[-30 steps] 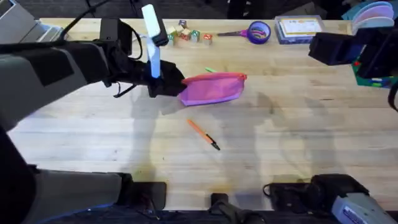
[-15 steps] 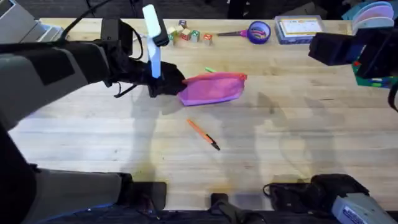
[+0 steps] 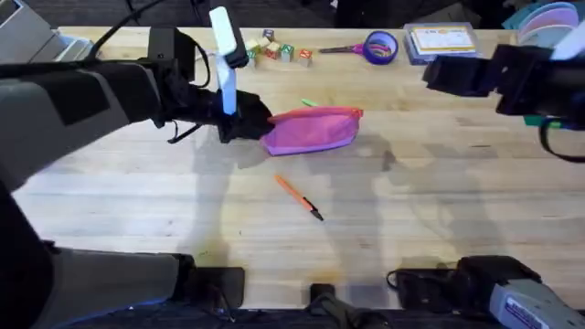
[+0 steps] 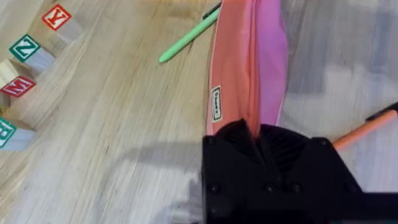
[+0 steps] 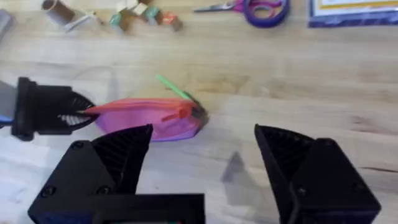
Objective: Unzip the bag, pick up the pens from the table one at a time and place them inside, then zip the bag closed.
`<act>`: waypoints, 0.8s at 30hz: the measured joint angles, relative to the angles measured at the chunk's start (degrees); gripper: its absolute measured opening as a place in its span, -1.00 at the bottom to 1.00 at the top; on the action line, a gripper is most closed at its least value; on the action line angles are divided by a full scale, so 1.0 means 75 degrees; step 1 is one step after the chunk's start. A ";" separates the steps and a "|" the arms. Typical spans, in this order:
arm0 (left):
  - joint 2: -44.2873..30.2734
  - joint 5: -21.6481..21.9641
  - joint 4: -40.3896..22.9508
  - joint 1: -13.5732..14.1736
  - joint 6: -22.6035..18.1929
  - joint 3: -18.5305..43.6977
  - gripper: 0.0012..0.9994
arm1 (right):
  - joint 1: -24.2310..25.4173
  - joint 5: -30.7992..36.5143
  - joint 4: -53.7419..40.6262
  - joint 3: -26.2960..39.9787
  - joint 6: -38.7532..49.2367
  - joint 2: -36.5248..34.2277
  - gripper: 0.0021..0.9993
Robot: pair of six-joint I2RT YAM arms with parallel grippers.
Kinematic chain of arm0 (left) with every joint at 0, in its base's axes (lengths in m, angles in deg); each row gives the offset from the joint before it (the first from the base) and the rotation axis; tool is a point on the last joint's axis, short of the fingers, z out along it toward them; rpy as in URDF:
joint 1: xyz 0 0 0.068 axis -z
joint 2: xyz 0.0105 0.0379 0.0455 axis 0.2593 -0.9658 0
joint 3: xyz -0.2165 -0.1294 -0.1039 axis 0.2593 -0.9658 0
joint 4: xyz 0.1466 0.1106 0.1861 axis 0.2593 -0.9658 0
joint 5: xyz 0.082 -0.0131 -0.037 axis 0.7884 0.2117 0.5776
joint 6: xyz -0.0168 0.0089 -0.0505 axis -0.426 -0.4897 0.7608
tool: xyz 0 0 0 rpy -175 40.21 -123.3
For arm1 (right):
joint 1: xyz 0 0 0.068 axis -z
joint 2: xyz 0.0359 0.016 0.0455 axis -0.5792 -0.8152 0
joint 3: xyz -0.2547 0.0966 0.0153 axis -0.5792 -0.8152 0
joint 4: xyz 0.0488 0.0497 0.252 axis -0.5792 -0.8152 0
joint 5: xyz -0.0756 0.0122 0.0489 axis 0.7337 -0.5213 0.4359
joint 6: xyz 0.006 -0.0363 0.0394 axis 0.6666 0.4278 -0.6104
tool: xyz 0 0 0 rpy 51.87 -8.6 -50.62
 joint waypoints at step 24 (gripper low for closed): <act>0.0000 -0.0009 -0.0007 0.0000 0.0000 0.0000 -0.92 | -0.0198 -0.0625 -0.0490 0.0000 -0.4454 -0.0558 1.00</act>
